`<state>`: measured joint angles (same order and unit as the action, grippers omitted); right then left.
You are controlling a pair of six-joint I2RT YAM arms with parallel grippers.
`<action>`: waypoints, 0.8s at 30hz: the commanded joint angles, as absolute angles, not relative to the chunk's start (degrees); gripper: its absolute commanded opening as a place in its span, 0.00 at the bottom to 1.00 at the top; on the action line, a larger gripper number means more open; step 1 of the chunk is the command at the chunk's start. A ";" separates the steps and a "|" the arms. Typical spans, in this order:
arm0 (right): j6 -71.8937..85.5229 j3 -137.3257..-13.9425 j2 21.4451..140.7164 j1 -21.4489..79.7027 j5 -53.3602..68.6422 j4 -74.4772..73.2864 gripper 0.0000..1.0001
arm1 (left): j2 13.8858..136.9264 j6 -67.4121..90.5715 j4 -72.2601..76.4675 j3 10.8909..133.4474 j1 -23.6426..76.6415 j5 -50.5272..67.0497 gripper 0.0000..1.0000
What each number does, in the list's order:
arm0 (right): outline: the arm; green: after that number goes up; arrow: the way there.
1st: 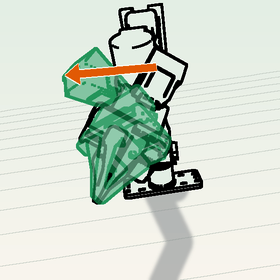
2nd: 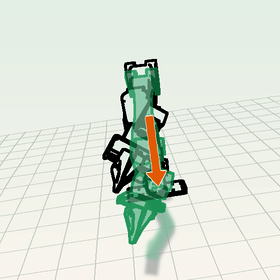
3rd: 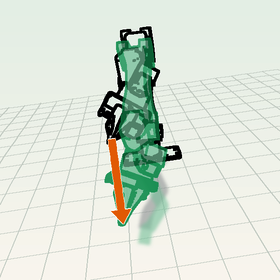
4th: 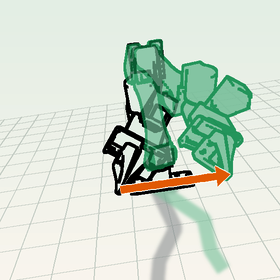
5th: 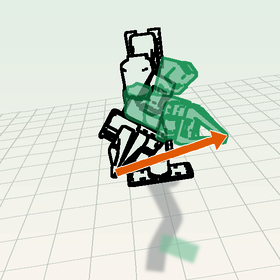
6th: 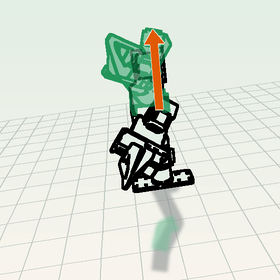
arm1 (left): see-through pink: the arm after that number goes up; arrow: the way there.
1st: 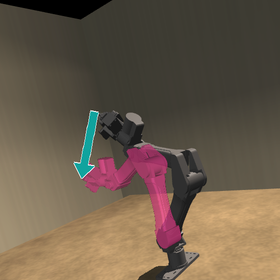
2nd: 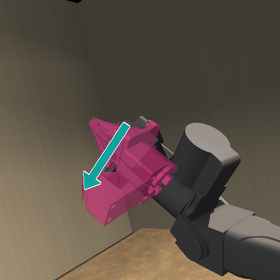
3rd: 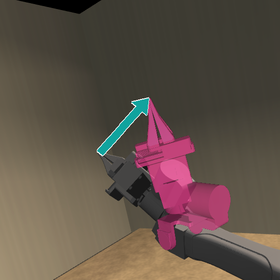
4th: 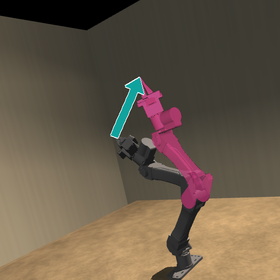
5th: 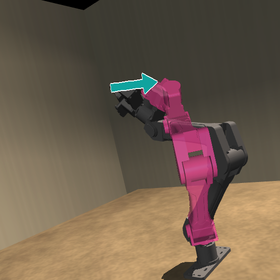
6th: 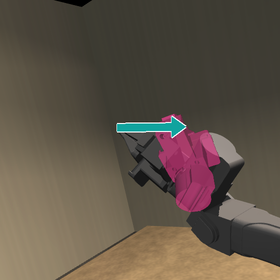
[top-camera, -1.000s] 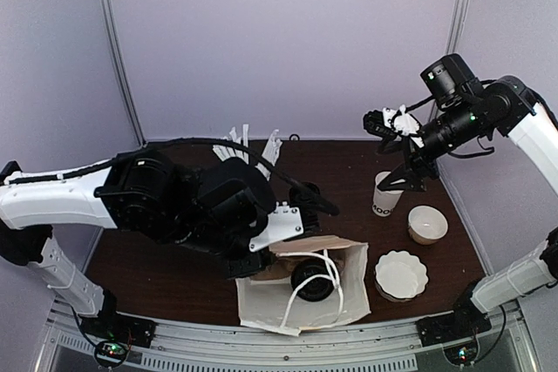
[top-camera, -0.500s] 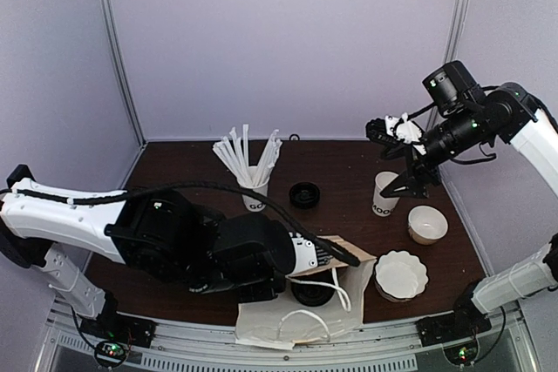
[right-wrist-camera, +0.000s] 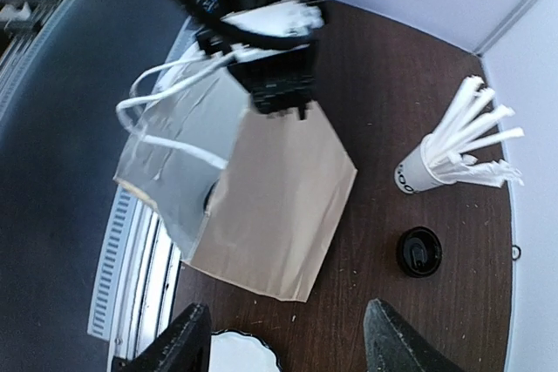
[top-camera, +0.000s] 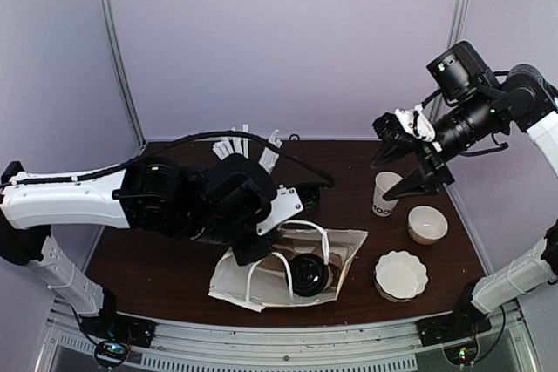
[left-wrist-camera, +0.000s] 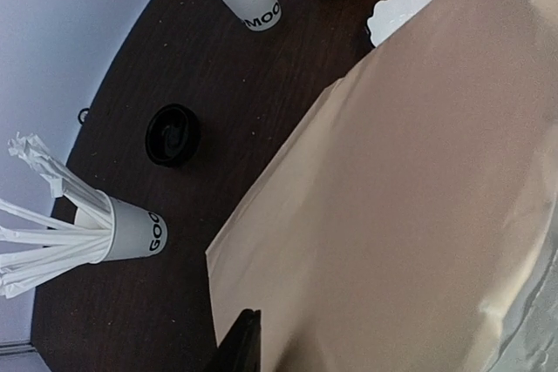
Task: Pack the takeout coffee
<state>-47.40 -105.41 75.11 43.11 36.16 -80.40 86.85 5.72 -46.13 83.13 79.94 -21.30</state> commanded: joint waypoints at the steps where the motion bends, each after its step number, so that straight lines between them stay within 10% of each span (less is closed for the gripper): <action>1: -56.03 -106.55 80.37 51.13 30.23 -88.15 0.60 | 86.14 7.99 -40.76 82.82 79.29 -13.08 0.22; 8: -60.90 -131.00 89.81 60.97 22.76 -103.11 0.59 | 88.34 10.07 -42.28 86.04 79.03 -12.10 0.04; 19: -56.80 -125.39 88.25 83.18 1.77 -97.21 0.56 | 88.13 17.40 -51.51 91.97 79.03 -18.08 0.00; 24: -55.69 -117.77 89.82 85.39 -6.81 -93.38 0.33 | 87.79 17.66 -52.52 91.42 79.08 -19.06 0.00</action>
